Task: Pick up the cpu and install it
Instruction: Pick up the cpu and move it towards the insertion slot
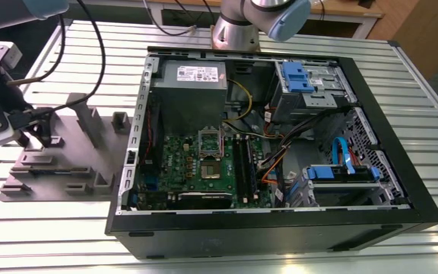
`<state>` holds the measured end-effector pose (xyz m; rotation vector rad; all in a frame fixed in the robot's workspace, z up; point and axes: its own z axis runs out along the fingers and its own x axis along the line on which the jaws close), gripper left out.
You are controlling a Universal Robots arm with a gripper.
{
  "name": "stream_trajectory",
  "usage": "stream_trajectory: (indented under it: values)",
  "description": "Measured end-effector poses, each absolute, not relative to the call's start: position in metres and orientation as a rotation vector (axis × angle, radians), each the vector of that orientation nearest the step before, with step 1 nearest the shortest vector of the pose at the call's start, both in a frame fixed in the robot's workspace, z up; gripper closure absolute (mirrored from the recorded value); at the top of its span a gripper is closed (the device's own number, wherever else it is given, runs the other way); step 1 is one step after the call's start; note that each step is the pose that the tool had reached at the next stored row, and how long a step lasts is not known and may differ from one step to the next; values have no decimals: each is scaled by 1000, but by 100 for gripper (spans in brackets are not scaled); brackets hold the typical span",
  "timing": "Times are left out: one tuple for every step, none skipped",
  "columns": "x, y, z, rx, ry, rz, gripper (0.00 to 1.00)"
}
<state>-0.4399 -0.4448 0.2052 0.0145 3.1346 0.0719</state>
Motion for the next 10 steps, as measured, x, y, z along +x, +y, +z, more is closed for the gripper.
stream_trajectory:
  values:
    - [-440, -445, 207, 14, 3135, 72, 53]
    - [-440, -445, 208, 15, 3135, 72, 53]
    - [-440, -445, 210, 14, 3135, 72, 53]
    - [-440, -445, 212, 14, 3135, 72, 53]
    - [-440, -445, 213, 14, 3134, 72, 53]
    - [-440, -445, 215, 14, 3135, 72, 53]
    - [-440, -445, 217, 15, 3135, 72, 53]
    - [-440, -445, 218, 14, 3134, 72, 53]
    - [-439, -445, 220, 14, 3135, 72, 53]
    - [-439, -445, 222, 14, 3135, 72, 53]
